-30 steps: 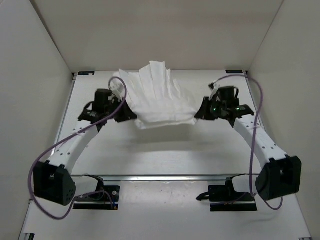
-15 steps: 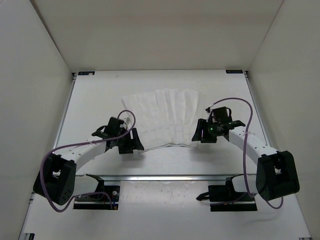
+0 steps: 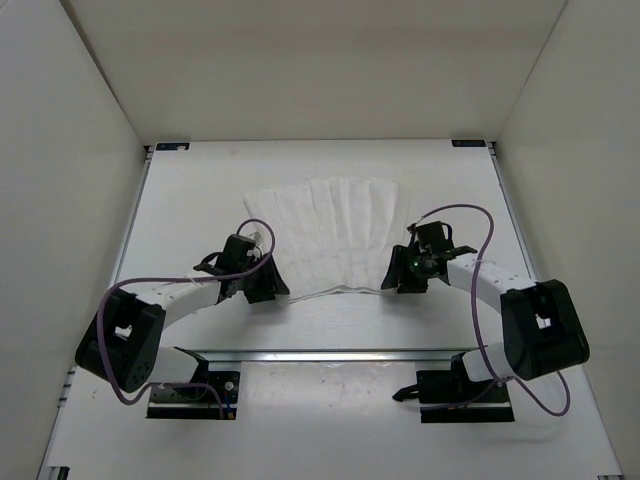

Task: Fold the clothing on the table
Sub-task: Fold the skirt

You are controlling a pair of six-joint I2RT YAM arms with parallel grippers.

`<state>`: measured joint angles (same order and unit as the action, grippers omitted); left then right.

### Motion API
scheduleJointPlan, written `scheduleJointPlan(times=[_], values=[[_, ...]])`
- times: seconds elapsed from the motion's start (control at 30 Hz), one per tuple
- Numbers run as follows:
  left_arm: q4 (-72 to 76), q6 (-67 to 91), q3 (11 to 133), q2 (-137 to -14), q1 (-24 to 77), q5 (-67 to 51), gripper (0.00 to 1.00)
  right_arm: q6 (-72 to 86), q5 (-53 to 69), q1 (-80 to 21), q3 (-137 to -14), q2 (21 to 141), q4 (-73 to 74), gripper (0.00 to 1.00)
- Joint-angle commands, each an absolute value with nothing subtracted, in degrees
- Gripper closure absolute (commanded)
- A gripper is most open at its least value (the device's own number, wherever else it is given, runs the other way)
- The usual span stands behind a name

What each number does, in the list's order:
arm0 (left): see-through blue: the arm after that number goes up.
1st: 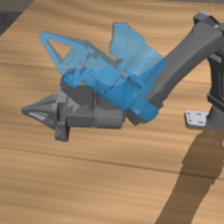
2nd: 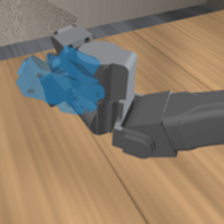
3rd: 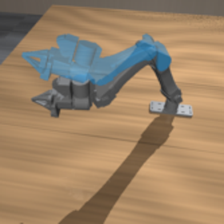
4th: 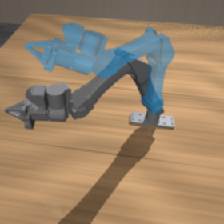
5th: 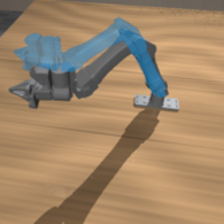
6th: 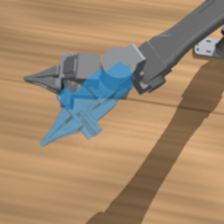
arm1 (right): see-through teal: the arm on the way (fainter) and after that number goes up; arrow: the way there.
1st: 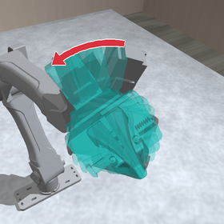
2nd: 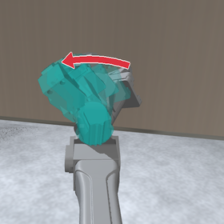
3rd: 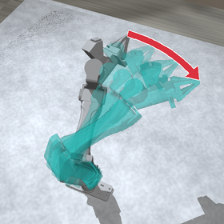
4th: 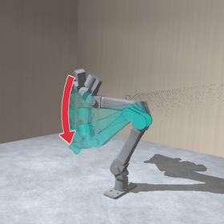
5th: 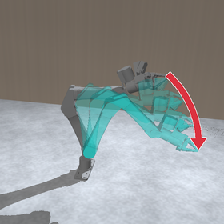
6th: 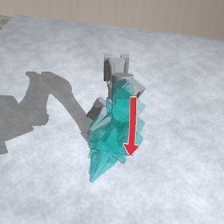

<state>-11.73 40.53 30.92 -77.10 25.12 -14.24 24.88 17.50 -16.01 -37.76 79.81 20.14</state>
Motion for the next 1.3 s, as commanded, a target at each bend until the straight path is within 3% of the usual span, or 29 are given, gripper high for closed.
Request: scheduleJointPlan(times=[0.0, 0.07, 0.13, 0.17, 0.2, 0.23, 0.37, 0.47, 0.53, 0.57, 0.67, 0.77, 0.97, 1.27], values=[[-9.06, 41.66, 31.12, -79.71, 25.93, -11.25, 0.4, 25.84, 15.12, -16.61, -36.91, 81.65, 16.09, 0.54], [-7.57, 41.75, 31.55, -80.86, 25.93, -12.39, 0.45, 26.11, 15.55, -15.83, -36.91, 82.79, 15.38, 0.62], [-6.77, 42.45, 31.38, -80.86, 25.84, -13.01, 0.7, 26.19, 16.08, -15.65, -37.09, 83.75, 15.12, 0.75], [-5.98, 42.71, 30.94, -80.25, 26.54, -13.01, 0.78, 25.76, 16.61, -15.47, -38.05, 84.46, 15.55, 0.84], [-5.89, 42.71, 31.2, -80.24, 26.63, -13.09, 0.94, 25.66, 16.7, -15.64, -38.93, 84.29, 15.73, 0.94], [-6.06, 43.06, 31.2, -79.46, 26.46, -13.01, 1.0, 25.49, 17.31, -15.64, -39.37, 84.46, 16.17, 1.0], [-8.16, 39.48, 37.25, -80.41, 21.47, -14.76, 1.0, 25.66, 19.68, -15.29, -47.27, 85.95, 17.57, 1.0], [-15.36, 34.21, 55.41, -87.59, 16.19, -14.42, 1.0, 24.17, 19.78, -14.85, -63.33, 90.43, 21.35, 1.0], [-24.56, 31.04, 75.83, -92.88, 14.33, -14.5, 1.0, 22.08, 18.81, -14.94, -82.25, 95.95, 27.73, 1.0], [-26.78, 29.63, 80.46, -95.77, 13.2, -14.15, 1.0, 21.1, 17.85, -14.85, -91.31, 98.15, 31.34, 1.0], [-35.4, 27.08, 94.62, -98.17, 13.36, -11.88, 1.0, 19.43, 15.13, -15.29, -102.54, 99.76, 36.47, 1.0], [-33.94, 26.45, 87.31, -94.32, 13.27, -12.39, 1.0, 19.86, 16.07, -15.29, -93.92, 96.0, 33.77, 1.0], [-20.58, 32.43, 51.12, -81.58, 14.49, -18.28, 1.0, 21.18, 20.03, -17.13, -65.44, 86.85, 27.25, 1.0], [-25.91, 37.35, 33.85, -65.33, 23.99, -18.11, 1.0, 26.09, 21.88, -22.05, -42.64, 69.54, 32.15, 1.0]])
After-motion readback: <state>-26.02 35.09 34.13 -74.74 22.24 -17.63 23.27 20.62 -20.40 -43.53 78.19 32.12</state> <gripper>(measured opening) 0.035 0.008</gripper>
